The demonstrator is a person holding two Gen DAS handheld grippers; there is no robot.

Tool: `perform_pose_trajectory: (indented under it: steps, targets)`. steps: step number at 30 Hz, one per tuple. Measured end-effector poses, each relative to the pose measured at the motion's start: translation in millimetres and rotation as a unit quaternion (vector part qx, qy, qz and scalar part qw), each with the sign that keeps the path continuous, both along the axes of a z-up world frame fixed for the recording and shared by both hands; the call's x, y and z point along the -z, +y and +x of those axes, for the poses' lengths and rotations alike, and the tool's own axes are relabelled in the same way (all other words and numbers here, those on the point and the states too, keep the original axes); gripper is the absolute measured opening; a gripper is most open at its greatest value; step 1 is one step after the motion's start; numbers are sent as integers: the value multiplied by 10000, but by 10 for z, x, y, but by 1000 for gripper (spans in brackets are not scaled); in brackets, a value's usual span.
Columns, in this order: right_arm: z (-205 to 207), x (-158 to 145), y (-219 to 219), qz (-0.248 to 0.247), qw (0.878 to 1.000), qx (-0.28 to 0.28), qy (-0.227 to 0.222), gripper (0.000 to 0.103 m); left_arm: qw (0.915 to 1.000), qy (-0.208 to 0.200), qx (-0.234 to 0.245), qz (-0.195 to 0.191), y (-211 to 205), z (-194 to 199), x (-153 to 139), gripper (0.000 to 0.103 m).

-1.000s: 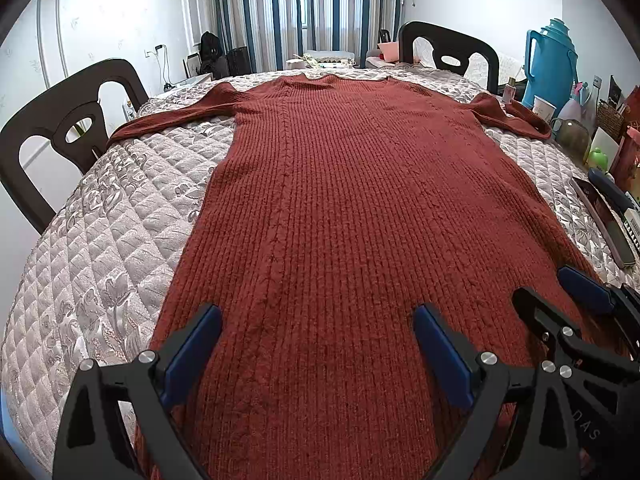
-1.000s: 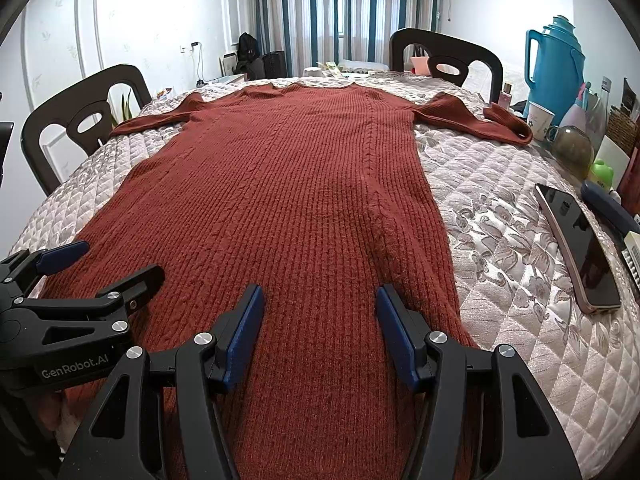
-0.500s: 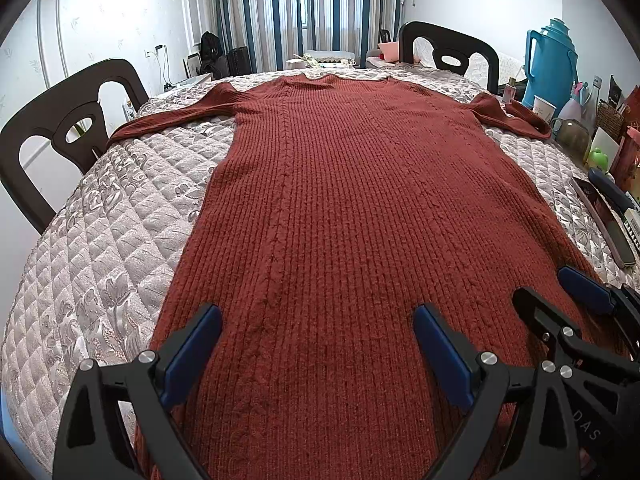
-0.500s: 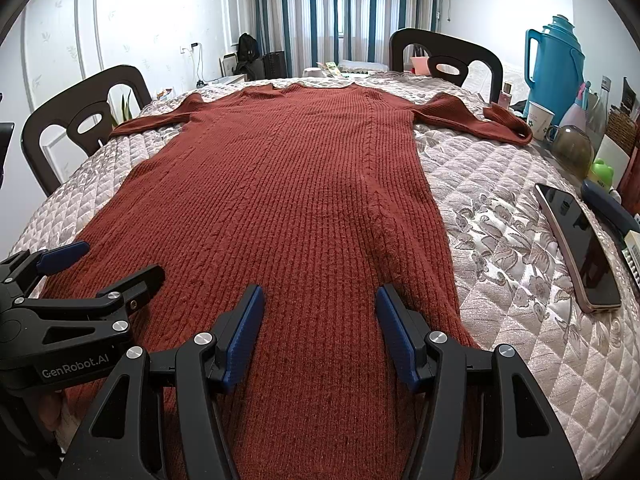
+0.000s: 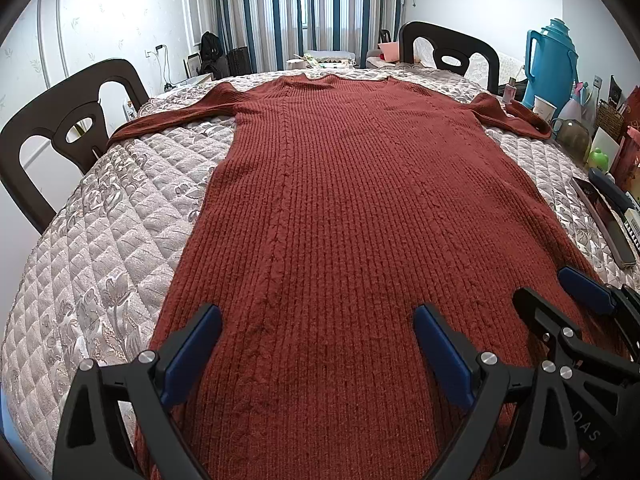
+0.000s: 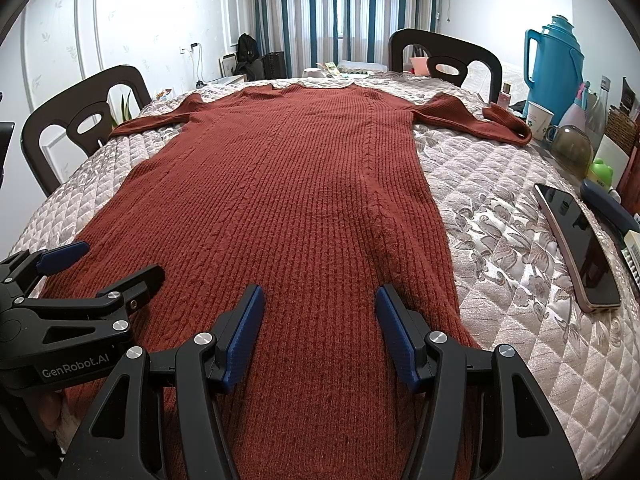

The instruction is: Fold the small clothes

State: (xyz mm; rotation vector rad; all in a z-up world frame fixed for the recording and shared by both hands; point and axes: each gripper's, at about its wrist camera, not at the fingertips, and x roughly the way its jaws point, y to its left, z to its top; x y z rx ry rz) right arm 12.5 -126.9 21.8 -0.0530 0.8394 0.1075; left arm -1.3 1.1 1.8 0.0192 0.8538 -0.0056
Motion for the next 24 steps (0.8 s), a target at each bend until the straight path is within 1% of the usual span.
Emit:
perform_pose_trajectory:
  steps: [15,19,24]
  targets:
    - [1,0,-3,-9,10000,-1,4,59,10000,16,-30,-18,13,-15,-19,98]
    - [1,2,3,-5,10000,1,-2,59,10000,26,-52,-17,93,-19,0,98]
    - [1,2,2,-6,10000,1,0,59,10000,24,-49,-13,65,-12,6,99]
